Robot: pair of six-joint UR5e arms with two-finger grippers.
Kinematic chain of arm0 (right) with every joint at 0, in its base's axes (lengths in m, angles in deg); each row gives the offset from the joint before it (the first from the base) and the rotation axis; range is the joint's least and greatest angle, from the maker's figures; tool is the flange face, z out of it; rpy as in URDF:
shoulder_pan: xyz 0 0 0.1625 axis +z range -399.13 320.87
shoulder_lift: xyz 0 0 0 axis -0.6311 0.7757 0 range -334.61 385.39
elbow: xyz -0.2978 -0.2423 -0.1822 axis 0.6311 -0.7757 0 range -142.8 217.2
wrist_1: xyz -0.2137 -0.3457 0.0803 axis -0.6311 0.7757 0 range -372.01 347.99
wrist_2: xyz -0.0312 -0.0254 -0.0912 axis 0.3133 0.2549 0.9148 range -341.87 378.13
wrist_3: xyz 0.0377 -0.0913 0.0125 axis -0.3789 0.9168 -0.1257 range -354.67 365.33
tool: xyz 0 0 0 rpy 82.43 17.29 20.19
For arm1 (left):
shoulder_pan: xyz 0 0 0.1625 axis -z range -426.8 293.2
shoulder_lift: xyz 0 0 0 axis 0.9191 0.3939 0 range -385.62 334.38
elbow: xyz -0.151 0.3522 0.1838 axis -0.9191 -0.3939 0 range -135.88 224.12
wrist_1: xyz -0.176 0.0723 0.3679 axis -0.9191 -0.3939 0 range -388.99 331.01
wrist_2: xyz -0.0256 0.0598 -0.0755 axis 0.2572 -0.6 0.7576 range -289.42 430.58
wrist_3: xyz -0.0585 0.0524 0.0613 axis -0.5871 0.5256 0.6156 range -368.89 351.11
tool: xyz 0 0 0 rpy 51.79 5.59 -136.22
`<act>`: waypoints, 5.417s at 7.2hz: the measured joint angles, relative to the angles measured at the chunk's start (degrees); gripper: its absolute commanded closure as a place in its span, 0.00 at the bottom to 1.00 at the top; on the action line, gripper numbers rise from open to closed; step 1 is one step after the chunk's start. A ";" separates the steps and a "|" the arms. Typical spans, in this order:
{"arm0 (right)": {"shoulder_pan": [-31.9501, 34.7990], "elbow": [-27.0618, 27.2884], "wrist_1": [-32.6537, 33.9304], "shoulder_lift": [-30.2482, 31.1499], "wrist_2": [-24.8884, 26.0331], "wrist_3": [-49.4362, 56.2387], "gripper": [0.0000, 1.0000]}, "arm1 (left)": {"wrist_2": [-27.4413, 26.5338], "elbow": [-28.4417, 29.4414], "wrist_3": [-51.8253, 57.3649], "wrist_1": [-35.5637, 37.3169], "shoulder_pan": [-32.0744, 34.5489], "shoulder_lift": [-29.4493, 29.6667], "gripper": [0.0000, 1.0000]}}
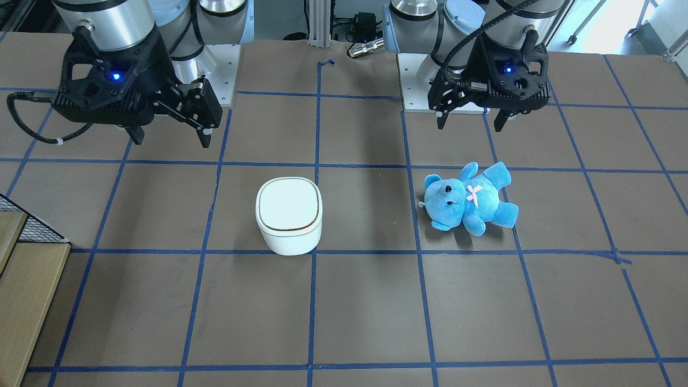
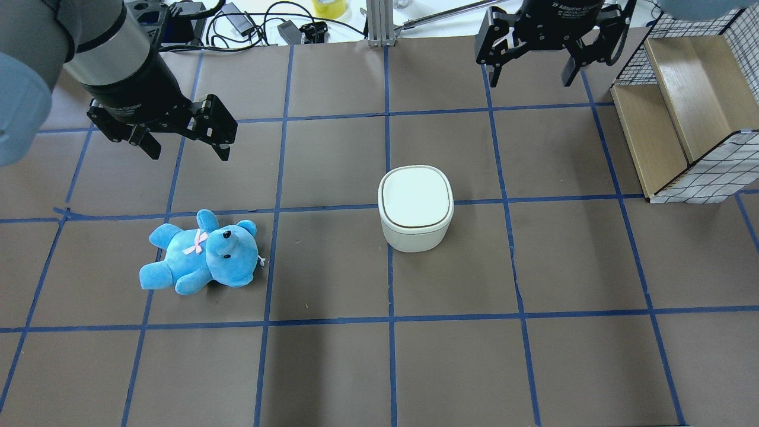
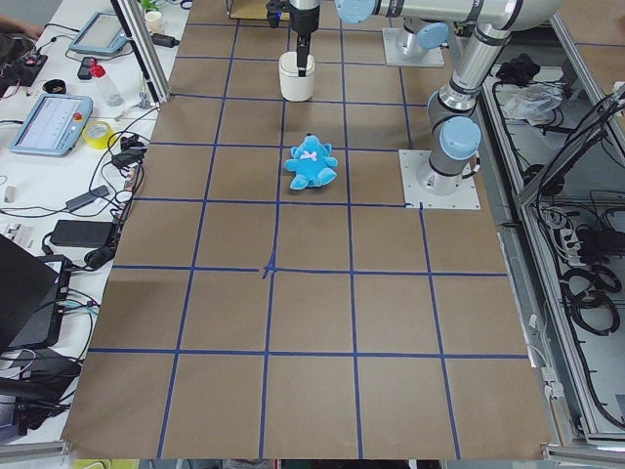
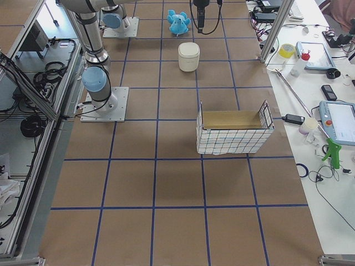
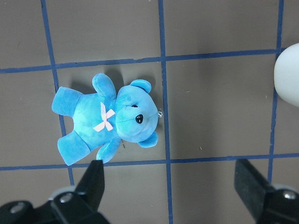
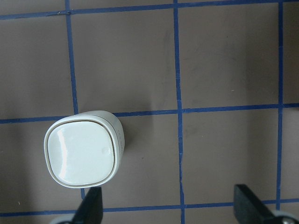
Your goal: Open trash can with right arm
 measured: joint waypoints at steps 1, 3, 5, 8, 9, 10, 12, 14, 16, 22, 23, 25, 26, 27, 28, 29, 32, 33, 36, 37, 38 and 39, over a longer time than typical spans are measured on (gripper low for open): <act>0.00 0.02 0.02 0.00 0.01 0.15 0.00 | 0.00 0.00 -0.02 0.00 0.00 0.00 0.00; 0.00 0.10 -0.03 -0.06 0.02 0.22 0.00 | 0.00 0.00 0.00 0.00 0.00 0.00 0.00; 0.33 1.11 0.18 -0.15 -0.08 0.21 0.86 | 0.00 0.00 0.03 0.00 0.00 0.00 0.00; 5.39 5.33 3.81 -2.39 -0.69 -2.41 1.00 | 0.00 0.00 0.05 0.00 0.00 0.00 0.00; 7.86 6.42 7.05 -4.48 -0.88 -4.75 1.00 | 0.00 0.00 0.05 0.00 0.00 0.00 0.00; 10.07 8.66 11.32 -6.03 -1.02 -6.47 1.00 | 0.00 0.00 0.05 0.00 0.00 0.00 0.00; 12.24 16.38 22.23 -7.05 -1.18 -8.01 1.00 | 0.00 0.00 0.03 0.00 0.00 0.00 0.00; 12.69 20.80 27.75 -7.97 -1.06 -8.32 1.00 | 0.00 0.00 -0.01 0.00 0.00 0.00 0.00; 12.73 21.66 28.46 -8.98 -1.02 -8.45 1.00 | 0.00 0.00 0.02 0.00 0.00 0.00 0.00; 12.59 20.36 27.07 -6.52 -0.34 -8.55 0.00 | 0.00 0.00 0.04 0.00 0.00 0.00 0.00; 12.28 18.72 24.40 -4.20 -0.29 -8.48 0.00 | 0.00 0.00 0.05 0.00 0.00 0.00 0.00; 11.54 14.10 17.35 -1.16 -0.35 -8.45 0.00 | 0.00 0.00 0.05 0.00 0.03 0.00 0.00; 10.99 11.18 14.10 -0.45 -0.21 -8.38 0.00 | 0.00 0.00 0.03 0.00 0.02 0.00 0.00; 9.56 8.69 10.69 0.18 -0.08 -7.92 0.00 | 0.00 0.00 0.01 0.00 0.02 0.00 0.00; 7.31 7.07 7.97 0.65 -0.04 -5.83 0.00 | 0.00 0.00 0.03 0.00 0.00 0.00 0.00; 4.97 6.00 6.72 0.85 -0.15 -2.47 0.00 | 0.00 0.00 0.04 0.00 0.00 0.00 0.00; -0.55 4.69 4.41 1.26 -0.26 2.96 0.00 | 0.00 0.00 0.05 0.00 0.00 0.00 0.00; -1.06 4.62 4.13 1.42 -0.05 3.52 0.00 | 0.00 0.00 0.05 0.00 0.00 0.00 0.00; -1.30 4.57 3.87 1.63 0.18 3.82 0.00 | 0.00 0.00 0.05 0.00 0.00 0.00 0.00; -1.30 4.54 3.91 1.66 0.19 3.83 0.00 | 0.00 0.00 0.05 0.00 0.00 0.00 0.00; -1.27 4.51 3.95 1.66 0.19 3.83 0.00 | 0.00 0.00 0.03 0.00 0.00 0.00 0.00; -1.24 4.50 3.98 1.66 0.19 3.83 0.00 | 0.00 0.00 0.01 0.00 0.00 0.00 0.00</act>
